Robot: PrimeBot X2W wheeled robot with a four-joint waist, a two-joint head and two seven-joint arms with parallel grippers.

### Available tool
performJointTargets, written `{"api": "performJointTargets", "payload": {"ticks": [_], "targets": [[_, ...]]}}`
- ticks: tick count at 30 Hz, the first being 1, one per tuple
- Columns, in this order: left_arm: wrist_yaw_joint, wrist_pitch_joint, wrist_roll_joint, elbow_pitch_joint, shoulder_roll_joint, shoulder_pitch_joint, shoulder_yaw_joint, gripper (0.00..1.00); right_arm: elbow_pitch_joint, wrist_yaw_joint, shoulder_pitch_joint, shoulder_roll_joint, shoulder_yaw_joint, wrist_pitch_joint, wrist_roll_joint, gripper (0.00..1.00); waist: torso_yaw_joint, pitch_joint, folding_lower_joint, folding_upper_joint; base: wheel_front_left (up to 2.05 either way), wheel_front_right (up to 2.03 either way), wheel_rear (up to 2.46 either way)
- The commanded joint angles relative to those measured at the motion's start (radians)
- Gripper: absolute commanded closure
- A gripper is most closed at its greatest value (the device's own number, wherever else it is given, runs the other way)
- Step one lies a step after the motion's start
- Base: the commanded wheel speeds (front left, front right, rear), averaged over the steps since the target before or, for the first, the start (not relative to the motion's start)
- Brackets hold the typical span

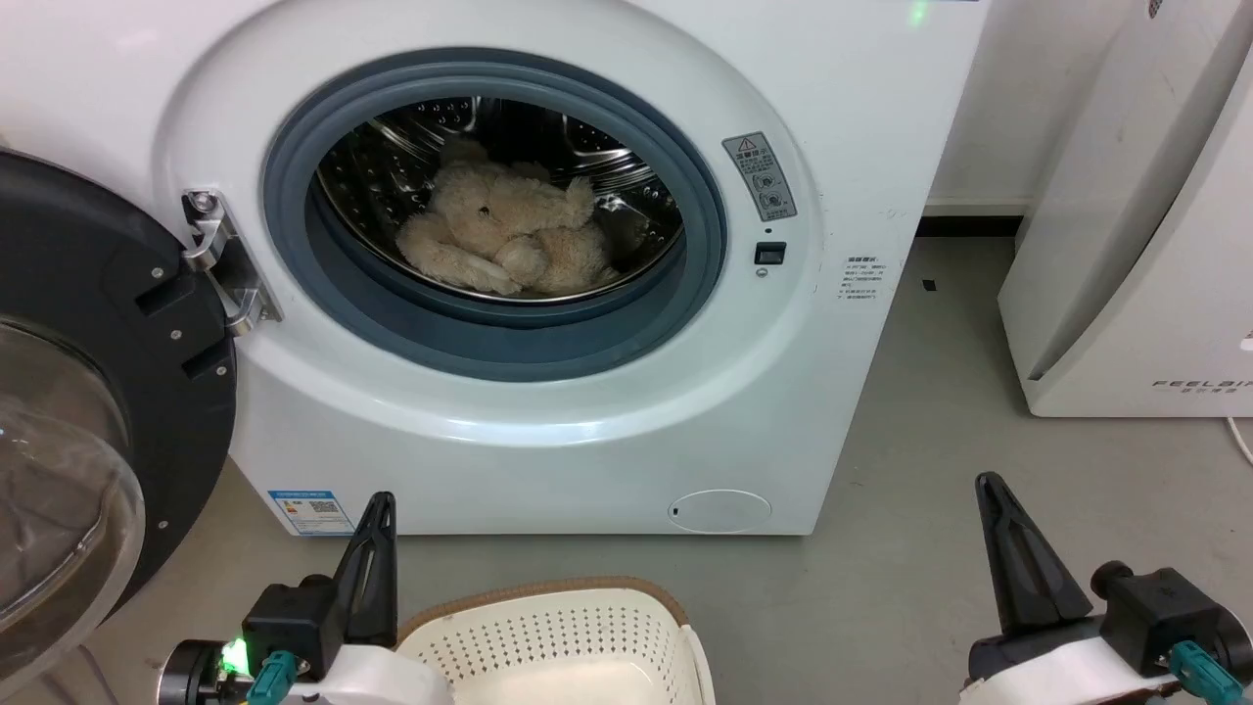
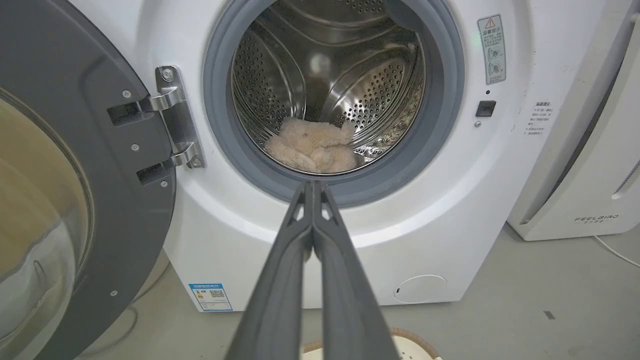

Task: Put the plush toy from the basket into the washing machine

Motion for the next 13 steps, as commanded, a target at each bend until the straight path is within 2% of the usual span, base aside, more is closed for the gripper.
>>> {"api": "performJointTargets", "payload": {"ticks": [1,13], "targets": [[-0.007,0.007,0.012,-0.002,-0.007,-0.014,0.007,1.0,0.004,0.0,-0.016,0.0,-0.002,0.006,-0.008,1.0,0.0,0.0,0.0,0.0,0.0,0.0,0.0],[-0.026,0.032,0.039,-0.002,-0.026,-0.018,0.032,1.0,0.011,-0.001,-0.022,0.0,-0.005,0.031,-0.021,1.0,-0.001,-0.004,0.0,0.0,0.0,0.0,0.0]]}}
